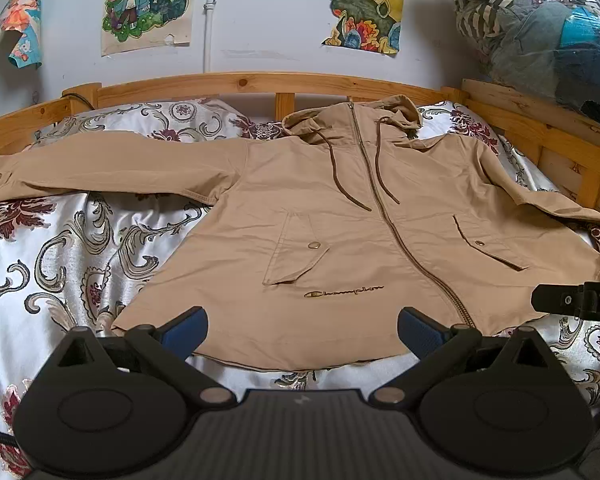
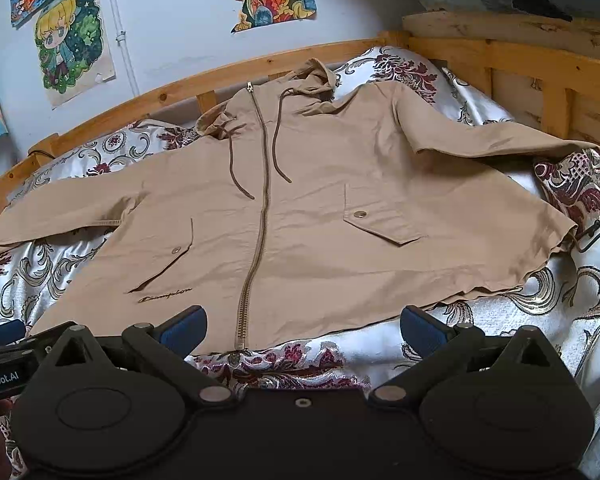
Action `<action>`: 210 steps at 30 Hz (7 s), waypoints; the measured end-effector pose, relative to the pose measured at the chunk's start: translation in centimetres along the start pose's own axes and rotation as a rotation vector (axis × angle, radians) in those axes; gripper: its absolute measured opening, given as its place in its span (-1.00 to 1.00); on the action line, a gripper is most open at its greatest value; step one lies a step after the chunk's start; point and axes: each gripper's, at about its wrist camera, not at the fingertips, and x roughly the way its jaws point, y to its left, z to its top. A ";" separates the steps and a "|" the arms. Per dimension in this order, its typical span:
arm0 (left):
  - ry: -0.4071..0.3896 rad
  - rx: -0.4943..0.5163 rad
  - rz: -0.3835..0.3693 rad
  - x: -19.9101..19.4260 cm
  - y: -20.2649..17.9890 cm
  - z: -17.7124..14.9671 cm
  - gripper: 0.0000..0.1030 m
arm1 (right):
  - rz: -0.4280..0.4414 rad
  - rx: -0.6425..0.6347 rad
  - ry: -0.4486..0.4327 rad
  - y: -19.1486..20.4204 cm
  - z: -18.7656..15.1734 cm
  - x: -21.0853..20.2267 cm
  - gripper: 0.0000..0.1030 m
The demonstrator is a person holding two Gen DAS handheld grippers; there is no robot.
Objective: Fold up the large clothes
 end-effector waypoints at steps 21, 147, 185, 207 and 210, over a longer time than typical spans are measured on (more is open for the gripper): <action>0.000 -0.001 0.000 0.0 0.0 0.0 0.99 | 0.001 0.002 0.003 -0.1 -0.1 0.1 0.99; 0.280 -0.129 0.104 19.5 3.0 9.4 0.99 | -0.193 -0.147 -0.056 -10.3 11.0 15.6 0.00; -0.160 -1.001 0.791 8.0 31.0 11.4 -0.93 | -0.117 -0.459 -0.300 -4.6 8.5 13.7 0.98; -0.449 0.022 -0.195 5.3 -5.1 26.3 -0.99 | -0.146 -0.327 -0.474 -6.3 11.1 9.8 0.98; -0.276 0.074 -0.354 9.1 -9.4 23.7 -0.84 | -0.220 -0.275 -0.481 -7.5 11.3 10.1 0.98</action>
